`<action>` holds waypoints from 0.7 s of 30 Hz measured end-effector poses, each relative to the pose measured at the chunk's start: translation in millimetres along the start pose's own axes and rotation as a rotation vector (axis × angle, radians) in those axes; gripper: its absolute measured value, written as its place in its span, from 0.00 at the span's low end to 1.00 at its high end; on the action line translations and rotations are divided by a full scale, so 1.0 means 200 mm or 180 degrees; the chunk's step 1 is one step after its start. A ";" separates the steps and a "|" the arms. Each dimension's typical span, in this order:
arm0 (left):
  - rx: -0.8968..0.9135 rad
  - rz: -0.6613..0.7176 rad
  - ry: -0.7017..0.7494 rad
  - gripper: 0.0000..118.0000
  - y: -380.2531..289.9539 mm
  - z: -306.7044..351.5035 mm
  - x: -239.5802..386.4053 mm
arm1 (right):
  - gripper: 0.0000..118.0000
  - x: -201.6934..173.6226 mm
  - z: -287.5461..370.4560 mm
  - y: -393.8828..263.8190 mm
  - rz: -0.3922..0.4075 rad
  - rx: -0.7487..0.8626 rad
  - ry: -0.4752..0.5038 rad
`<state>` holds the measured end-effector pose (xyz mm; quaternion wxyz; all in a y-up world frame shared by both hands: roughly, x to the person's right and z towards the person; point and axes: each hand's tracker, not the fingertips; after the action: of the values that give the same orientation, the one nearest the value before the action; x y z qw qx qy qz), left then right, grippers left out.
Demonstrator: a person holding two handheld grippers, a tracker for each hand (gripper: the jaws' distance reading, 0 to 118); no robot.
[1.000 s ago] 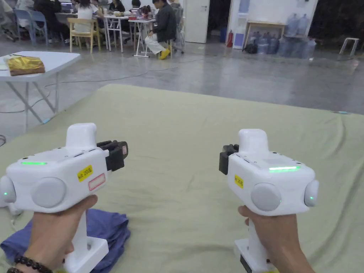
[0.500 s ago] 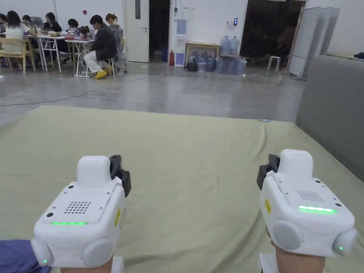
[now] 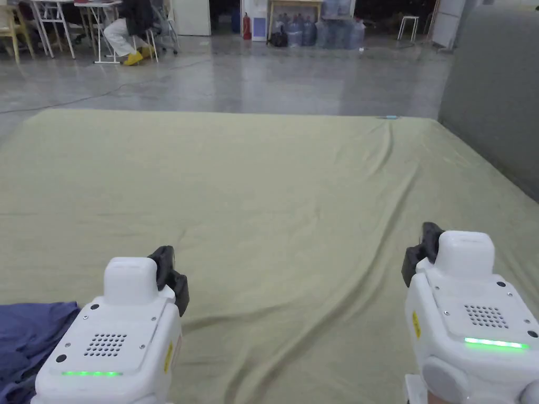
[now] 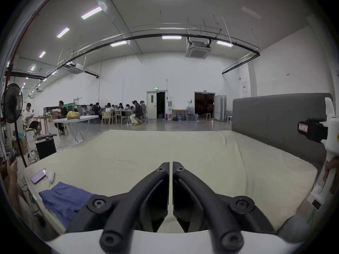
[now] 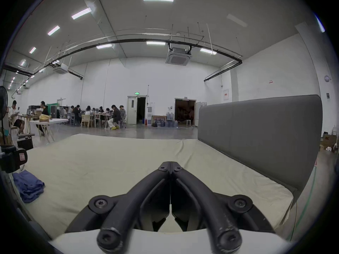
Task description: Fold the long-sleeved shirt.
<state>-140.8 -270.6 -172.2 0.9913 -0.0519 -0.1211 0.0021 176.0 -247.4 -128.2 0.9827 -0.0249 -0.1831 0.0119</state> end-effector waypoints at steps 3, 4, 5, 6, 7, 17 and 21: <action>0.0022 0.0043 -0.0042 0.00 -0.01 -0.01 0.01 | 0.00 0.00 0.00 -0.03 -0.0006 -0.0046 -0.0011; 0.0030 0.0005 -0.0048 0.00 -0.01 -0.01 0.02 | 0.00 0.01 -0.01 -0.04 -0.0007 -0.0079 -0.0006; 0.0019 -0.0024 -0.0063 0.00 -0.01 -0.02 0.03 | 0.00 0.01 -0.01 -0.05 -0.0001 -0.0081 0.0005; 0.0004 -0.0063 -0.0076 0.00 -0.01 -0.02 0.04 | 0.00 0.00 -0.01 -0.05 0.0027 -0.0086 0.0010; 0.0004 -0.0071 -0.0083 0.00 0.00 -0.03 0.05 | 0.00 0.00 -0.01 -0.05 0.0062 -0.0094 -0.0005; -0.0049 -0.0066 -0.0138 0.00 -0.02 0.00 0.07 | 0.00 -0.01 0.02 -0.04 0.0047 -0.0165 -0.0003; -0.0003 -0.0095 -0.0065 0.00 -0.01 0.01 0.06 | 0.00 -0.03 0.03 -0.06 0.0087 -0.0167 0.0013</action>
<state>-129.0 -272.9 -167.2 0.9899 -0.0504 -0.1320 -0.0122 169.2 -258.5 -123.6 0.9818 -0.0532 -0.1809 0.0204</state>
